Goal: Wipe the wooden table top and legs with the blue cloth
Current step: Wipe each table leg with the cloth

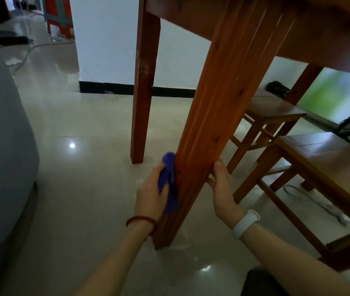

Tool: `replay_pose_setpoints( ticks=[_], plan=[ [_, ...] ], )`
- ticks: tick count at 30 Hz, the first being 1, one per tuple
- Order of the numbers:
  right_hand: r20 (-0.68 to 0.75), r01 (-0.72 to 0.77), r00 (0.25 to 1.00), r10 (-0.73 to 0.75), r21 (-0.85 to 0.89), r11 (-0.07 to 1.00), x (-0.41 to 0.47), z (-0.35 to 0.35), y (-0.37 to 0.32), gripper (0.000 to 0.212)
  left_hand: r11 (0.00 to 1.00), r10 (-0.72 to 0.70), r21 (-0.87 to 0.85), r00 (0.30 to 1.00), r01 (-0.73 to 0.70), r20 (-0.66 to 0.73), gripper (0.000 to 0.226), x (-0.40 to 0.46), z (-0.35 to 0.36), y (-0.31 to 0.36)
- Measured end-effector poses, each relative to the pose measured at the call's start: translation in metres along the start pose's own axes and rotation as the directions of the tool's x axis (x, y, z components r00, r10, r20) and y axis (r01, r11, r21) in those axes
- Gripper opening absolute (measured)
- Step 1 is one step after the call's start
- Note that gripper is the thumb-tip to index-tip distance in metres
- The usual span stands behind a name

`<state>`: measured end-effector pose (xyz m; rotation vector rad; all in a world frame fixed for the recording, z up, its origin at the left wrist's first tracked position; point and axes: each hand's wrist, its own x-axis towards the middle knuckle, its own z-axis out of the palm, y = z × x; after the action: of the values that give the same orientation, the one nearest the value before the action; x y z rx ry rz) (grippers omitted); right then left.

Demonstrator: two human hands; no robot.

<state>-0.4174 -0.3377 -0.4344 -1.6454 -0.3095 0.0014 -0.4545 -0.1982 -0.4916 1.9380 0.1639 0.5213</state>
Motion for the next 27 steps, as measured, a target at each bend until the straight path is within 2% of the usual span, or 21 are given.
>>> replay_pose_setpoints(
  ticks=[1, 2, 4, 6, 8, 10, 12, 13, 15, 16, 18, 20, 23, 25, 27],
  plan=[
    [-0.01, -0.016, 1.0, 0.016, 0.019, 1.0, -0.001, 0.001, 0.003, 0.031, 0.992, -0.102, 0.088, 0.991, 0.095, 0.085, 0.039, -0.007, -0.002, -0.021],
    [-0.021, -0.031, 0.999, 0.031, 0.031, 0.999, -0.003, 0.003, 0.005, 0.031, 0.981, -0.158, 0.132, 0.982, 0.144, 0.105, 0.037, -0.014, -0.004, -0.035],
    [-0.029, -0.066, 0.997, 0.067, 0.042, 0.997, -0.005, 0.006, 0.01, 0.033, 0.983, -0.158, 0.087, 0.987, 0.159, -0.023, 0.035, -0.02, -0.007, -0.043],
    [-0.026, -0.105, 0.994, 0.106, 0.046, 0.993, -0.008, 0.01, 0.015, 0.035, 0.993, -0.114, -0.018, 0.968, 0.113, -0.221, 0.036, -0.024, -0.005, -0.031],
    [-0.052, -0.112, 0.992, 0.116, 0.067, 0.991, -0.012, 0.015, 0.023, 0.037, 0.997, -0.02, -0.082, 0.942, -0.008, -0.335, 0.041, -0.026, 0.003, -0.019],
    [-0.113, -0.108, 0.987, 0.118, 0.094, 0.99, -0.019, 0.023, 0.039, 0.036, 0.987, 0.103, -0.085, 0.942, -0.136, -0.318, 0.044, -0.035, 0.018, -0.018],
    [-0.154, -0.07, 0.985, 0.08, 0.07, 0.995, -0.031, 0.03, 0.064, 0.03, 0.987, 0.134, -0.058, 0.962, -0.152, -0.239, 0.045, -0.05, 0.042, -0.04],
    [-0.148, -0.044, 0.988, 0.049, 0.038, 0.998, -0.039, 0.031, 0.078, 0.026, 0.995, 0.083, -0.041, 0.975, -0.093, -0.206, 0.046, -0.059, 0.051, -0.057],
    [-0.127, -0.007, 0.992, 0.002, -0.045, 0.999, -0.054, 0.027, 0.101, 0.032, 0.989, -0.144, -0.04, 0.984, 0.141, -0.106, 0.046, -0.074, 0.061, -0.097],
    [-0.115, -0.001, 0.993, -0.011, -0.106, 0.994, -0.061, 0.024, 0.111, 0.035, 0.966, -0.26, 0.0, 0.965, 0.26, -0.04, 0.045, -0.082, 0.062, -0.117],
    [-0.092, 0.061, 0.991, -0.096, -0.331, 0.942, -0.071, 0.017, 0.12, 0.044, 0.93, -0.355, 0.1, 0.935, 0.353, -0.002, 0.043, -0.095, 0.058, -0.139],
    [-0.055, 0.187, 0.966, -0.254, -0.535, 0.824, -0.071, 0.012, 0.121, 0.053, 0.946, -0.307, 0.075, 0.946, 0.316, -0.105, 0.043, -0.094, 0.053, -0.134],
    [-0.013, 0.322, 0.909, -0.417, -0.613, 0.721, -0.062, 0.016, 0.117, 0.06, 0.992, -0.127, -0.035, 0.946, 0.122, -0.298, 0.043, -0.07, 0.052, -0.1],
    [0.023, 0.358, 0.891, -0.453, -0.649, 0.671, -0.058, 0.022, 0.119, 0.06, 0.997, 0.013, -0.062, 0.936, -0.037, -0.351, 0.044, -0.057, 0.062, -0.082],
    [0.083, 0.348, 0.908, -0.412, -0.698, 0.626, -0.059, 0.025, 0.131, 0.062, 0.994, 0.08, -0.036, 0.934, -0.099, -0.347, 0.046, -0.058, 0.075, -0.087]
  ],
)
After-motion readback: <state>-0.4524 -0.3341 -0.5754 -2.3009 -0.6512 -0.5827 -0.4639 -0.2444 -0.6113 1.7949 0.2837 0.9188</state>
